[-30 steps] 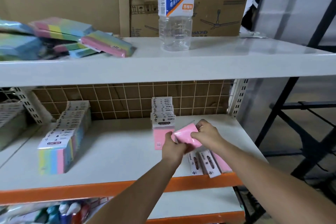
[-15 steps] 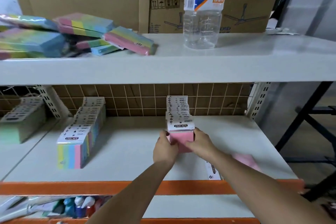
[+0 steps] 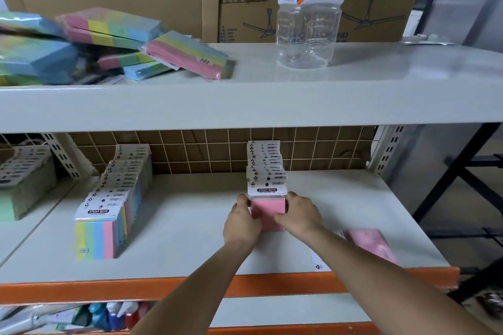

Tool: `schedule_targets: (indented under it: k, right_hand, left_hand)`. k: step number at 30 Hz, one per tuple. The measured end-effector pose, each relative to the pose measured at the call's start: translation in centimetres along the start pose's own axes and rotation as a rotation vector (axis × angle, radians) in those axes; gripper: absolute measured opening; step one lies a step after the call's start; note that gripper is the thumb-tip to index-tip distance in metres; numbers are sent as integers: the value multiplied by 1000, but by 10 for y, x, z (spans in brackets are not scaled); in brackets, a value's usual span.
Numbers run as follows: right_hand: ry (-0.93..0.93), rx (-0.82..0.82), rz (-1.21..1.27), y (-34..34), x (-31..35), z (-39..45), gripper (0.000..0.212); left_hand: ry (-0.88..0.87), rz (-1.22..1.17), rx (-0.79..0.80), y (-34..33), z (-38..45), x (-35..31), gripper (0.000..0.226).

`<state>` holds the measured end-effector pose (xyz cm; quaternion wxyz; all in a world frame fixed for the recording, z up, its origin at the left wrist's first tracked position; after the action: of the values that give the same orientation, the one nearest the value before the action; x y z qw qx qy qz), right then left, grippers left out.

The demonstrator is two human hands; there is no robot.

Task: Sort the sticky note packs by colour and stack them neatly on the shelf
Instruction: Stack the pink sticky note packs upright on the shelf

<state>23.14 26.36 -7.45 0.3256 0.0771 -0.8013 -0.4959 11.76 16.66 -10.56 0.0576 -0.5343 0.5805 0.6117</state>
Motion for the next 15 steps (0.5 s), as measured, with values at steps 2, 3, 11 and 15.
schedule_targets:
  k: [2,3,11,15]
  right_hand:
    - [-14,-16,-15,2,0,0,44]
    - [-22,-23,-27,2,0,-1,44]
    - [-90,-51,-88,1,4,-4,52]
    - [-117,-19,-105,5,-1,-9,53]
  left_hand:
    - [-11,18,-4,0,1,-1,25]
    - [-13,27,-4,0,1,-2,25]
    - [36,31,25,-2,2,-1,26]
    - [48,59,-27,-2,-4,-3,30]
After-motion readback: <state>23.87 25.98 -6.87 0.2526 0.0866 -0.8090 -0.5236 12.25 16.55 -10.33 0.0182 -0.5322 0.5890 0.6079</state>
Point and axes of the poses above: each hand's wrist, its own z-axis towards the middle knuckle, its own y-axis out of the back of the hand, x = y × z, the point moved 5 cm from there along z, towards the middle knuckle, and after that the axes turned 15 degrees about x, right-handed, at the moved point
